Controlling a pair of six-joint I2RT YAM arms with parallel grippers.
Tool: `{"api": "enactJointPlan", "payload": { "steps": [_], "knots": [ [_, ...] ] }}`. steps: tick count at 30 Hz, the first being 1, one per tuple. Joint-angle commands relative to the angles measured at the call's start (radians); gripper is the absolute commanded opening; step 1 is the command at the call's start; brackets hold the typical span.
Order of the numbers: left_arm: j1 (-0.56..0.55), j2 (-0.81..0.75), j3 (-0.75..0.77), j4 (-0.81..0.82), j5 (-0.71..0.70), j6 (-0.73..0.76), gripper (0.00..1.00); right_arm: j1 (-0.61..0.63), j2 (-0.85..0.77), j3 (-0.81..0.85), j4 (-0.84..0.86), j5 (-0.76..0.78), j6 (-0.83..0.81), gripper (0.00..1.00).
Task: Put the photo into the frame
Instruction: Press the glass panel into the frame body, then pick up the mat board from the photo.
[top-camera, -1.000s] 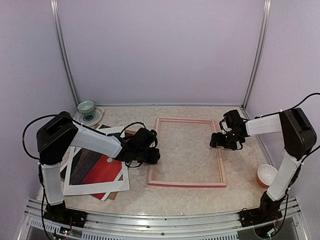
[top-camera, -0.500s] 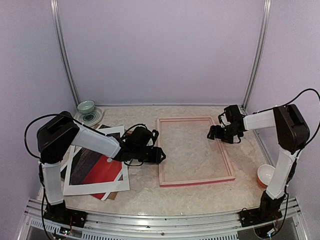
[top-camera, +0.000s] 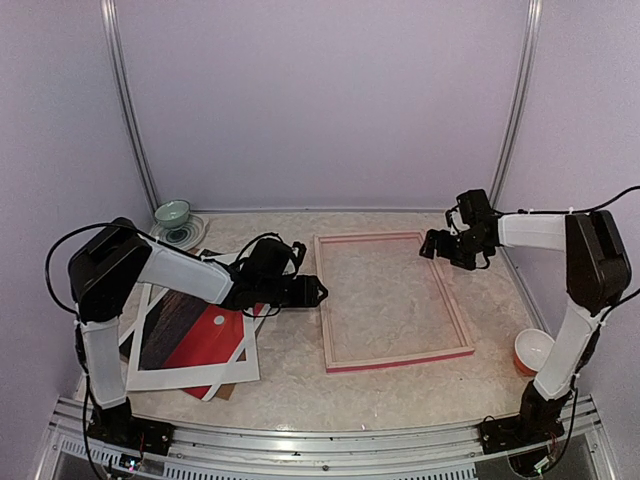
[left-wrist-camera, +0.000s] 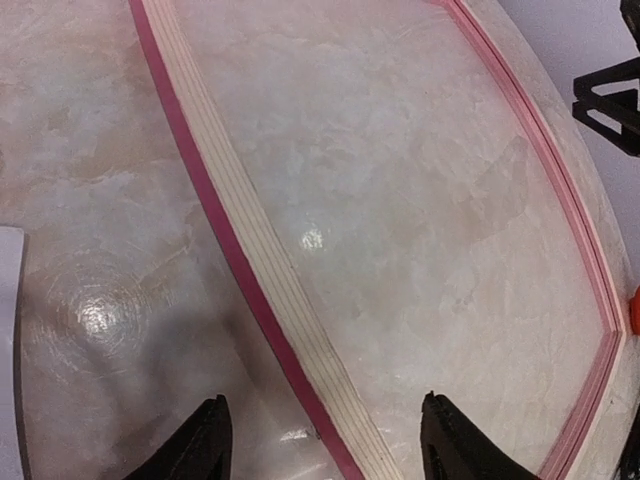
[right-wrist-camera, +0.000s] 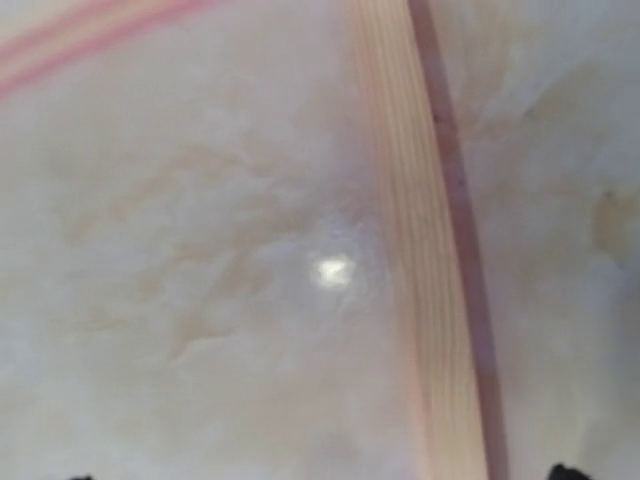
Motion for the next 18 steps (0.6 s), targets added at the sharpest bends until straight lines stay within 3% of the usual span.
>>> {"api": "enactJointPlan", "payload": {
  "steps": [1, 6, 8, 18],
  "knots": [
    [0.001, -0.122, -0.036, -0.016, -0.06, 0.023, 0.69, -0.005, -0.202, 0.02, -0.109, -0.012, 0.037, 0.99],
    [0.001, -0.257, -0.104, -0.061, -0.131, 0.043, 0.84, -0.005, -0.398, 0.033, -0.217, -0.118, 0.094, 0.99],
    [0.001, -0.319, -0.136, -0.082, -0.159, 0.045, 0.96, -0.004, -0.453, 0.039, -0.245, -0.166, 0.124, 0.99],
    [0.003, -0.528, -0.215, -0.293, -0.315, 0.033, 0.99, 0.032, -0.693, 0.007, -0.213, -0.319, 0.236, 0.99]
  ]
}}
